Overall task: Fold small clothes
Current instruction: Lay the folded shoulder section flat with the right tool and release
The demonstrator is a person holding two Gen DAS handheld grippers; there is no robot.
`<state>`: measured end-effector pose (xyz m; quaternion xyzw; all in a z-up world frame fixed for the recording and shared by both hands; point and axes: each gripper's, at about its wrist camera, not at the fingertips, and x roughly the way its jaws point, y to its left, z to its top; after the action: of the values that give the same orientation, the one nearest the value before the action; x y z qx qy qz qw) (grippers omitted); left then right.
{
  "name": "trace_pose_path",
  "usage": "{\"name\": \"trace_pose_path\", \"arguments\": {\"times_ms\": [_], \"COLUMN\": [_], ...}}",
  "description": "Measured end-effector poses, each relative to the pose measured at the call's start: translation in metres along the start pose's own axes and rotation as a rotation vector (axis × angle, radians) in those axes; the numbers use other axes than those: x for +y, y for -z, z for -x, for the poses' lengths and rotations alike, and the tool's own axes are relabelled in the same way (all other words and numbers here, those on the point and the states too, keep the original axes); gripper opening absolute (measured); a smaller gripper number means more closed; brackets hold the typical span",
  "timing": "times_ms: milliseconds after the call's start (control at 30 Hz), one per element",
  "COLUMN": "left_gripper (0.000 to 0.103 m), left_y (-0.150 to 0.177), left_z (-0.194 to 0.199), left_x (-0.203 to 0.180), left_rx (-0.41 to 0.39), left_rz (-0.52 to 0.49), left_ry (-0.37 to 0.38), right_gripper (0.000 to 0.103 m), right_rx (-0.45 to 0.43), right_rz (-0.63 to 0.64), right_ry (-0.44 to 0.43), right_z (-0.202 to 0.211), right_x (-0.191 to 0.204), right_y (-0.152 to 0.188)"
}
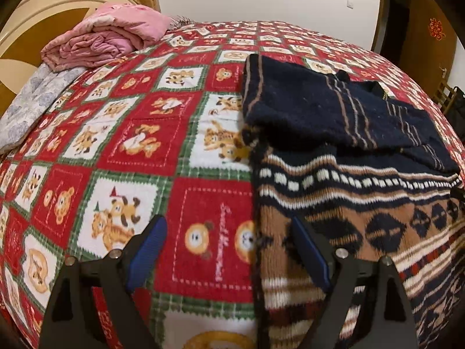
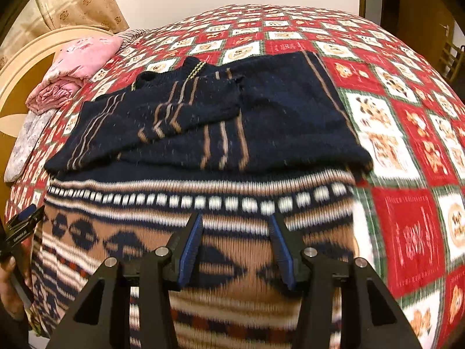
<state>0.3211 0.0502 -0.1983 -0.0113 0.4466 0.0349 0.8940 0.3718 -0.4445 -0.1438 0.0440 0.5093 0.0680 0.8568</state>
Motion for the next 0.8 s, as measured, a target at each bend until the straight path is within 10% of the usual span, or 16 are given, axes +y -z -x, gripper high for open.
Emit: {"name": "trace_pose_path", "arguments": {"times_ms": [800], "left_gripper": [0.089], "left_y": [0.067], "left_z": [0.052], "left_x": [0.002], "left_rx": [0.014], "left_rz": [0.026], "left_ry": [0.087], "right_gripper": [0.050], "right_rx": [-0.061], "right_rz": [0.099], "right_ry": [0.076], "right_z": [0.059], "right_x": [0.013], "right_y": [0.100]}}
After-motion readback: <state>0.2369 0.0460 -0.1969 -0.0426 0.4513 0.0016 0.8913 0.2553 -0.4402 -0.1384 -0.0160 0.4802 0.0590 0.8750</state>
